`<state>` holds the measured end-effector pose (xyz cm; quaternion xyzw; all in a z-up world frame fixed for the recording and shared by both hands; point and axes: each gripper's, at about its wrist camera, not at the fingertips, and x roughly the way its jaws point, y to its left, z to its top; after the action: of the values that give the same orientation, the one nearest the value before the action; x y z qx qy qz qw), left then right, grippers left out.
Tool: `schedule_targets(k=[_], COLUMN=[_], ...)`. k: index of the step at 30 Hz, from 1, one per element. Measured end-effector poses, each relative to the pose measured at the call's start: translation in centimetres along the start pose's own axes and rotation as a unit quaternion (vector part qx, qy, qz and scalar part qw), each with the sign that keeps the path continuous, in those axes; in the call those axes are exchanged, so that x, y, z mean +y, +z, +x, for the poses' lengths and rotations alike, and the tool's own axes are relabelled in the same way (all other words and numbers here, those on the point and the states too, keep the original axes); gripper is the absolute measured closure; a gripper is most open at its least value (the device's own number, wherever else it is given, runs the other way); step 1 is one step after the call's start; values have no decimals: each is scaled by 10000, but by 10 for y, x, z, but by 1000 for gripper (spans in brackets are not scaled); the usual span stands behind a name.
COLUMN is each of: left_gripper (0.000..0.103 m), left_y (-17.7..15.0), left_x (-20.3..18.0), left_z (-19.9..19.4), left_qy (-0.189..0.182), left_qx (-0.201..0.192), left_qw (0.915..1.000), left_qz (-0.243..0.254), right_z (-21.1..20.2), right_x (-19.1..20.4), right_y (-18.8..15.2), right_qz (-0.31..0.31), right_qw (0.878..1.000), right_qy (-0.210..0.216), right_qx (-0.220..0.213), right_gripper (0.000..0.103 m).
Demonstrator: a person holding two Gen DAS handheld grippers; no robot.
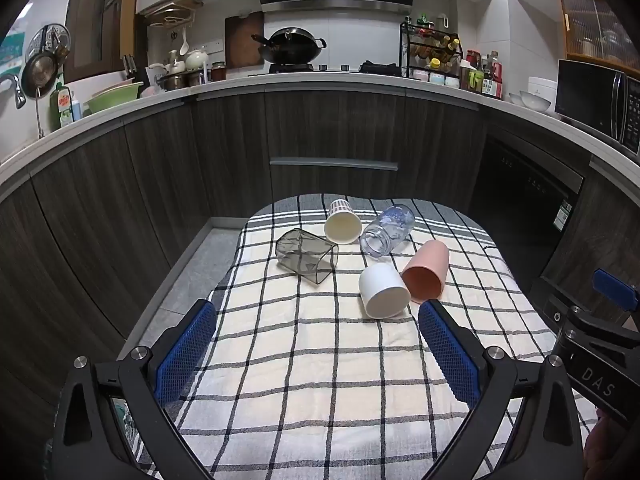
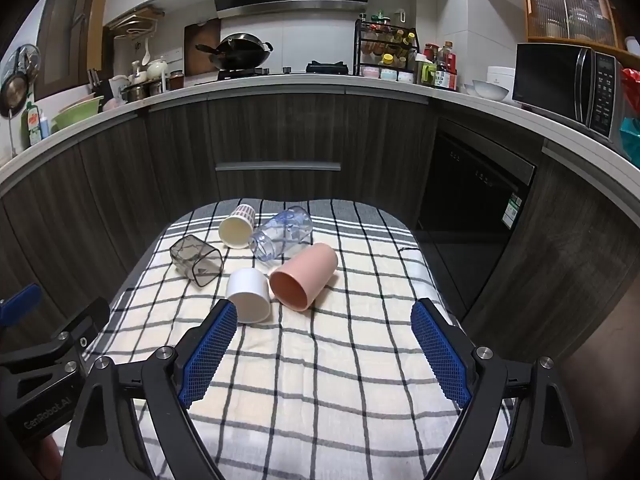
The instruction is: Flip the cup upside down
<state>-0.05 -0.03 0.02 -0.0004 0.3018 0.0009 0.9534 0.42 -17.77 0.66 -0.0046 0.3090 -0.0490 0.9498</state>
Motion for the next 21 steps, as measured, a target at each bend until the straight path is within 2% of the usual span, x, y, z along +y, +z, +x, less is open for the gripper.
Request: schedule_targets(k=[21], left_gripper=[0], left_y=[0], left_x=[0], left_z=[1], left_qy=[-17], left_qx=[52], left_qw=[10000], left_qz=[-24], right_z=[1], right_x=[0], right_y=[-1], right_qz=[17], right_qw=[10000], right_qy=[13], right_qx=[9], right_gripper=[14])
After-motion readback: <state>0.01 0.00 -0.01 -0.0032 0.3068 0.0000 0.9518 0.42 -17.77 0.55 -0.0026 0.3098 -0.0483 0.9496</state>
